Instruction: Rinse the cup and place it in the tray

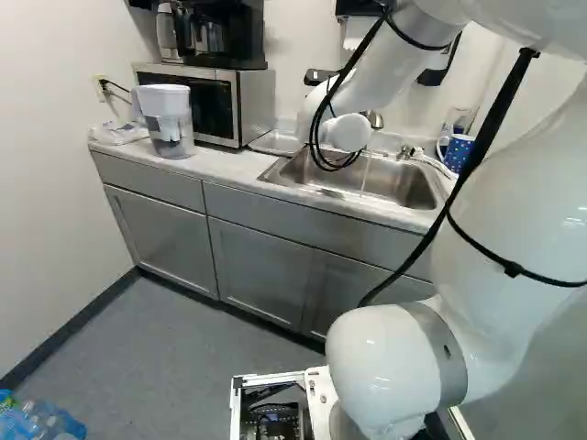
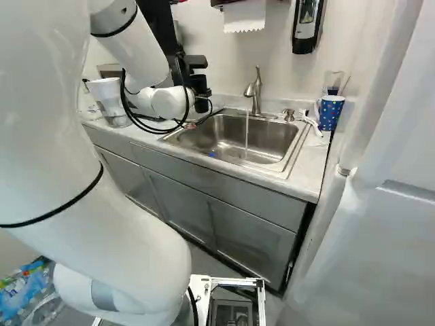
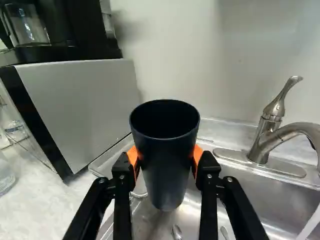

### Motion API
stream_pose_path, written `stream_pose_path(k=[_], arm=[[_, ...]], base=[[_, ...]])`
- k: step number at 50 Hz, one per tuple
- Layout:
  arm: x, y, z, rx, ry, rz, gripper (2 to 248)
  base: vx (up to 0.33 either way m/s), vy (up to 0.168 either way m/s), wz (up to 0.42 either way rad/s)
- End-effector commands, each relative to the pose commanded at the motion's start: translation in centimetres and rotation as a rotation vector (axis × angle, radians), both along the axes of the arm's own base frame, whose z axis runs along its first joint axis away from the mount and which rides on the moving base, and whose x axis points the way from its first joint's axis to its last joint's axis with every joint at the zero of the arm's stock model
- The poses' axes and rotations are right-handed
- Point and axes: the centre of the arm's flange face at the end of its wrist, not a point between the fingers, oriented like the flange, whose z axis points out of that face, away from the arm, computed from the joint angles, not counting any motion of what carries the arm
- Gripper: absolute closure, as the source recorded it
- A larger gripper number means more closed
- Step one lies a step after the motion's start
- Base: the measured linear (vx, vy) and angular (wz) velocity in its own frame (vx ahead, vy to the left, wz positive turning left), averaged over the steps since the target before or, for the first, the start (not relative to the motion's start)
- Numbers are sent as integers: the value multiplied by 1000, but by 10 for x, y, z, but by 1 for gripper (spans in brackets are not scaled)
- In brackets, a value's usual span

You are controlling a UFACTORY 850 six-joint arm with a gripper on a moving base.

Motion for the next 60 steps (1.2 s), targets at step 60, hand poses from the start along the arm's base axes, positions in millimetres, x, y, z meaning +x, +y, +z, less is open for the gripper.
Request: stream_pose_path(k=[60], arm=[[85,46,-2,1,-9,78,127]], base=[[0,0,0]])
